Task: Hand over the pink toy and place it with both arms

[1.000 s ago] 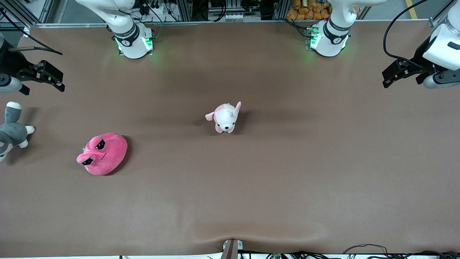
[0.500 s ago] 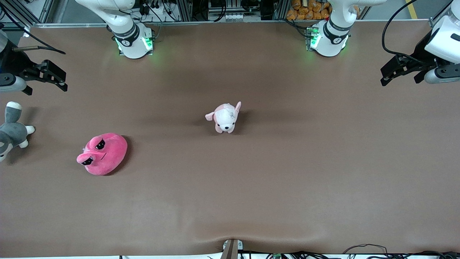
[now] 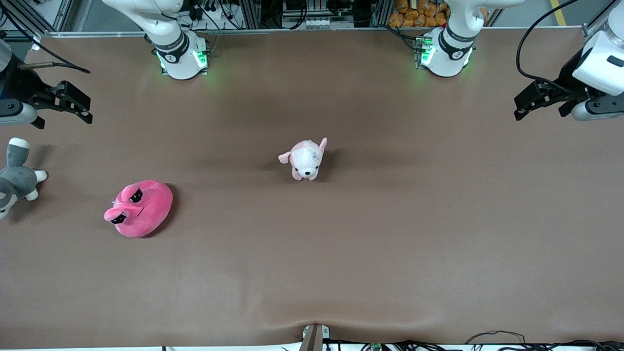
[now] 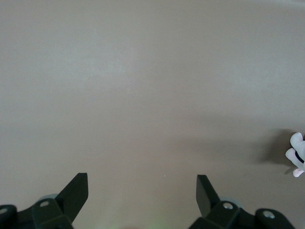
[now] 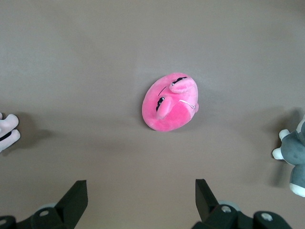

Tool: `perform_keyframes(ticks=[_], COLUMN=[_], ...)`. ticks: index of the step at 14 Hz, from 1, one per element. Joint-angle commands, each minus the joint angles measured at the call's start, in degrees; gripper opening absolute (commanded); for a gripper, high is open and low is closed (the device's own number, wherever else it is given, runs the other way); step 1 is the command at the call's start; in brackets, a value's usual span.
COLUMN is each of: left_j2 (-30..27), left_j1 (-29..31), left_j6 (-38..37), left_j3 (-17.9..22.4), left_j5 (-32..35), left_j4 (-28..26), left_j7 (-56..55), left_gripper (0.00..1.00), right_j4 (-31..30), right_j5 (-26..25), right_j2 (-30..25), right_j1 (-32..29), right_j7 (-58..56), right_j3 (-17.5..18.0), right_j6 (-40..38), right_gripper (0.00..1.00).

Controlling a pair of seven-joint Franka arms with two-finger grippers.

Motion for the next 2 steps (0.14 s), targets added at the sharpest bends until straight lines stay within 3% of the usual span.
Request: perform_keyframes(ticks=[1,2], left_j2=[0.9,0.9], left_j1=[0.5,0.5], left_j6=[-1.0,-1.0], left_j3=[0.1,0.1], left_j5=[-1.1,-1.1], left_j4=[1.4,1.4], left_j7=[1.4,1.4], left_gripper=[1.00,1.00], right_j4=[0.7,0.7], right_j5=[0.0,0.0], right_j2=[0.2,0.2], right_j1=[-0.4,-0.4], right_j7=[-0.7,-0.7], right_j3=[0.0,0.0], right_j6=[-0.3,-0.3], right_gripper=[1.00,1.00])
